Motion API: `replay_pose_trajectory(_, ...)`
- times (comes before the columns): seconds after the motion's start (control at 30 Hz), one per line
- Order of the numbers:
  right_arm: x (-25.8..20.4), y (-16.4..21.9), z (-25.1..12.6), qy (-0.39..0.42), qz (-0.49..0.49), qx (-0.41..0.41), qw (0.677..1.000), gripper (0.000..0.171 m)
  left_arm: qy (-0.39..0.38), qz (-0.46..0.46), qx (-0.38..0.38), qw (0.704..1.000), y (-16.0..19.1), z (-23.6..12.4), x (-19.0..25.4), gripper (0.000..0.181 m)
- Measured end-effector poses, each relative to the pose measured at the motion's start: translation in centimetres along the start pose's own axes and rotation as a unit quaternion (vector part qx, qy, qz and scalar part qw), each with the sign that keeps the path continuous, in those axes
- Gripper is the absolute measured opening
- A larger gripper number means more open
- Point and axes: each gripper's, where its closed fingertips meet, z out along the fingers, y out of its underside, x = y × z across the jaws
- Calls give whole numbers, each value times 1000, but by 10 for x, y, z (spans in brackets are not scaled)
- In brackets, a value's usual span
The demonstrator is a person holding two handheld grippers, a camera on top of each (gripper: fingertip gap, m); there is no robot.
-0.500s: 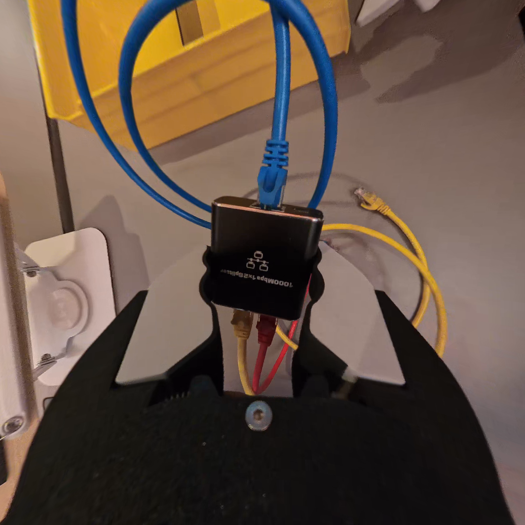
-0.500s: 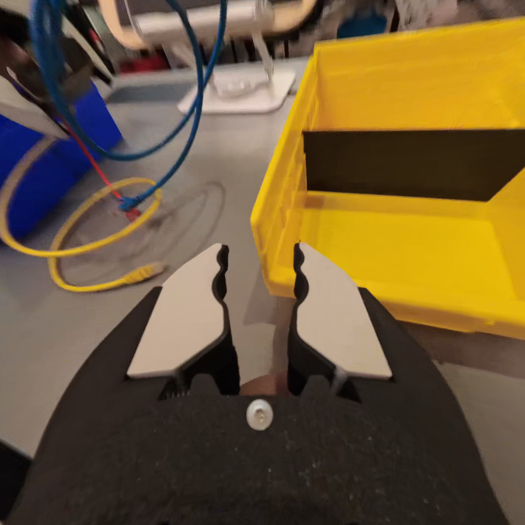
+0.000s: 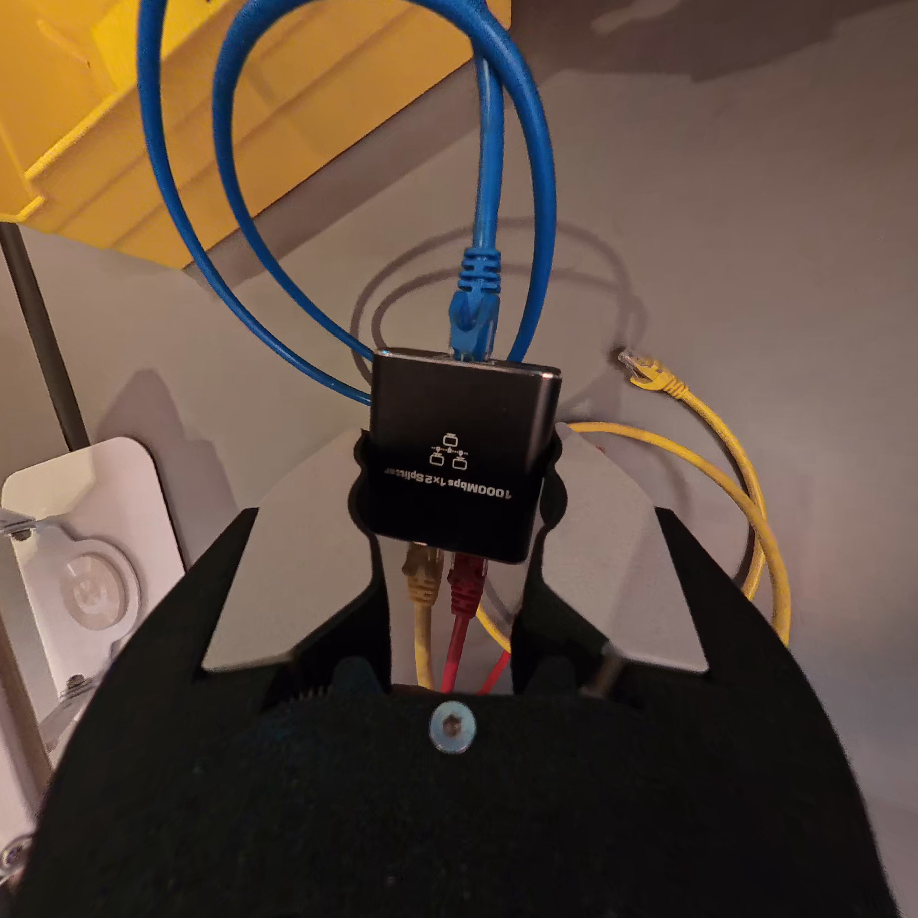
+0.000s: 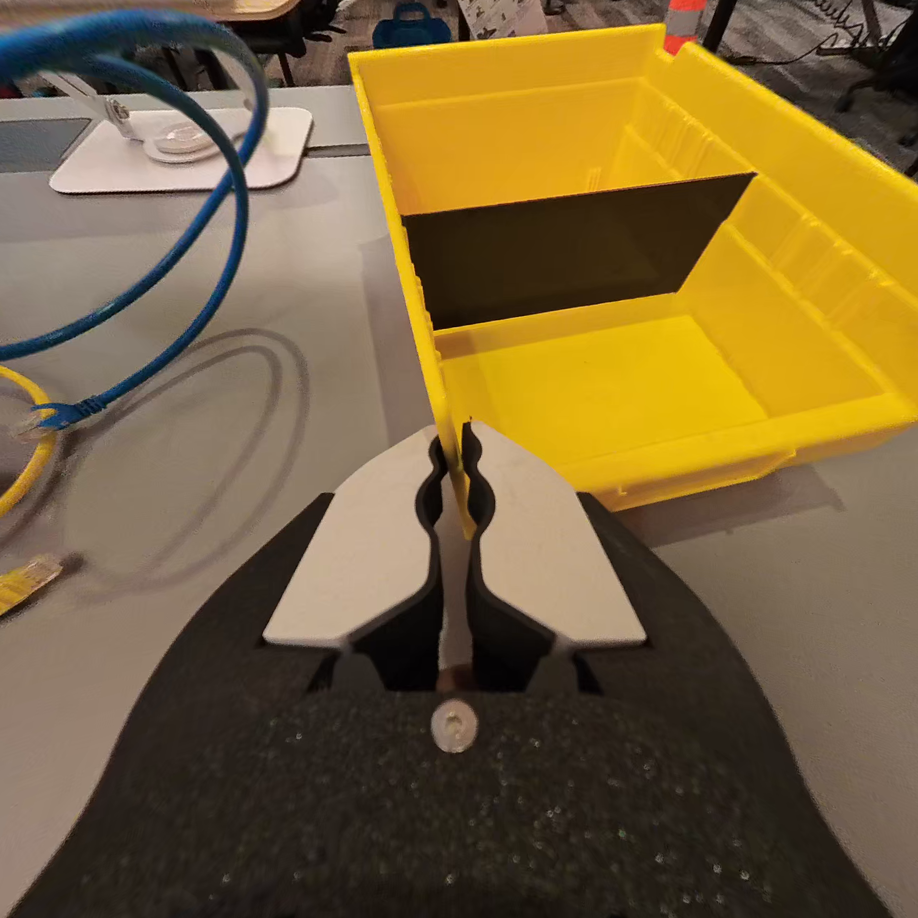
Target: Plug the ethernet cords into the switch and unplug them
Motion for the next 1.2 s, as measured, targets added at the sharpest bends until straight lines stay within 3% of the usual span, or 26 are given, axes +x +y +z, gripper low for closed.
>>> replay_pose_trajectory(0.23,-4,-1,-1,-3,-3,16,1000,4,12,4,-4,1000,-4,2,5,65)
replay_pose_trajectory(0.3,-6,-6,-14,-21,-26,28,999,5,21,-2,5,1000,-5,-1,8,65)
replay_pose_trajectory(0.37,-12,-25,-44,-45,-49,92,994,12,33,-11,16,999,-6,-4,11,65)
replay_pose_trajectory(0.47,-58,-46,-82,-180,-56,147,971,26,51,-32,34,998,-6,-6,12,65)
replay_pose_trajectory(0.53,-104,-43,-89,-322,-15,101,941,31,59,-36,44,997,-8,-5,12,65)
replay_pose_trajectory(0.6,-134,-37,-76,-400,19,48,915,54,72,-31,55,995,-15,-6,18,65)
replay_pose_trajectory(0.73,-167,-47,-55,-466,18,56,883,53,91,-5,46,995,-24,-1,37,65)
replay_pose_trajectory(0.83,-178,-52,-47,-457,2,72,887,34,89,3,42,995,-27,3,47,65)
replay_pose_trajectory(0.97,-178,-46,-41,-436,-12,77,897,12,21,-3,30,999,-23,11,43,68)
replay_pose_trajectory(1.07,-170,-46,-37,-414,2,75,907,11,-116,-27,34,992,-23,13,27,68)
replay_pose_trajectory(1.13,-165,-46,-36,-420,37,62,905,11,-255,-52,37,965,-21,1,11,85)
replay_pose_trajectory(1.2,-162,-47,-36,-431,79,52,897,11,-338,-82,84,934,-29,-9,20,74)
